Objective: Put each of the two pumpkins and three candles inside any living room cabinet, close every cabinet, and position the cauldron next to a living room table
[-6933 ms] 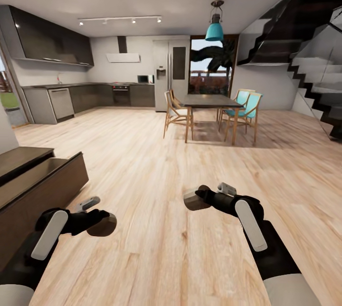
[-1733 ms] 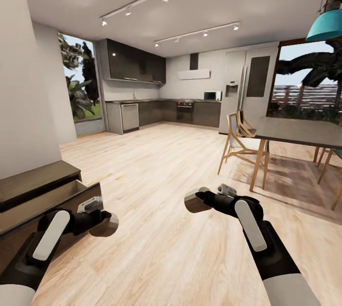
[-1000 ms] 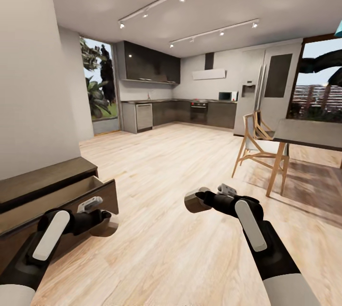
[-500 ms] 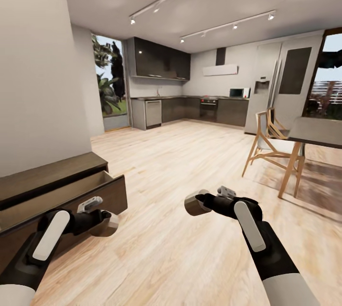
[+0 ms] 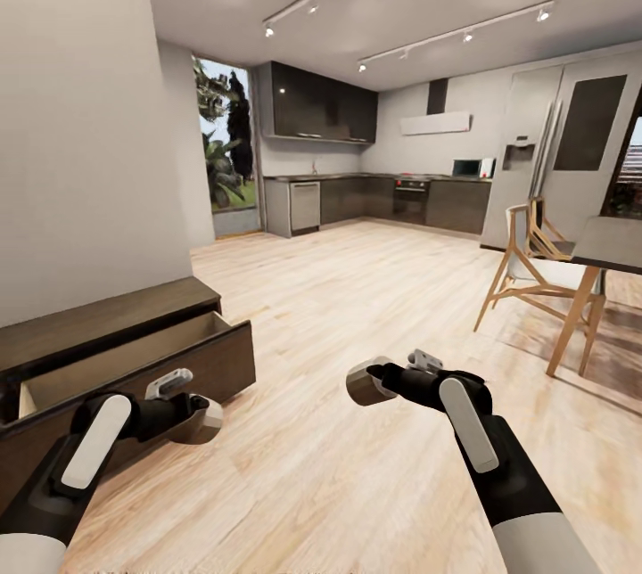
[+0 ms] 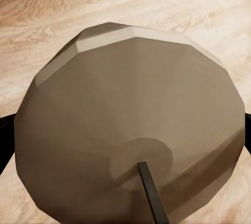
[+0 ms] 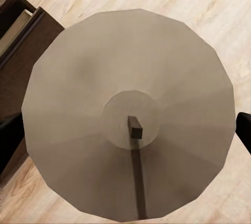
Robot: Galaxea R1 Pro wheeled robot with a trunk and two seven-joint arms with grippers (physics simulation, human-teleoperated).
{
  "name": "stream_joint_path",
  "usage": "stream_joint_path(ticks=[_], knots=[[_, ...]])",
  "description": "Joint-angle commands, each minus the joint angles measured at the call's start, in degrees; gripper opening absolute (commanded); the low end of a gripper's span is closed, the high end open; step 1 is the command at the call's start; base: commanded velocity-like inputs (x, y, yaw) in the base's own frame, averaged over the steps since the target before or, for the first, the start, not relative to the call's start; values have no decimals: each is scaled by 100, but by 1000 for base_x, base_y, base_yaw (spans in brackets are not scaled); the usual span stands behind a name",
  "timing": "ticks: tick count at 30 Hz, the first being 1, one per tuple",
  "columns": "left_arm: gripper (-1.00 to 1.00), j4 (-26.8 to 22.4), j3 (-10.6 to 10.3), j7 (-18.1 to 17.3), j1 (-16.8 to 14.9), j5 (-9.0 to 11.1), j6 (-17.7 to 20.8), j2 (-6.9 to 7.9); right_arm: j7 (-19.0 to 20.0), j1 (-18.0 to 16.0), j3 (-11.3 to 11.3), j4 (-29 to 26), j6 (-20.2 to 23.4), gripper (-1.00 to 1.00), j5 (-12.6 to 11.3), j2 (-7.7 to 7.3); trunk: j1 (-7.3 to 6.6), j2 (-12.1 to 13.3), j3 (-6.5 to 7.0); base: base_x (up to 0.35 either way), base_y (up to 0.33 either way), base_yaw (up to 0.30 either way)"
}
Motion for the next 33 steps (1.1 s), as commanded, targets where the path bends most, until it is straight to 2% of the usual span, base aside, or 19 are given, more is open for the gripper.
stream_joint_path(ticks=[1, 25, 33], knots=[[-100, -5, 1, 51, -4, 46, 18, 1, -68, -4, 2, -7, 8, -100, -70, 0, -2, -3, -15, 0, 0, 148], [-100, -14, 9, 51, -4, 42, 18, 1, -68, -4, 0, -13, 8, -100, -70, -2, -2, -3, -213, 0, 0, 148], [-100, -14, 0, 51, -4, 42, 18, 1, -60, -4, -9, -96, -7, -100, -57, -8, -22, 7, -101, 0, 0, 148]])
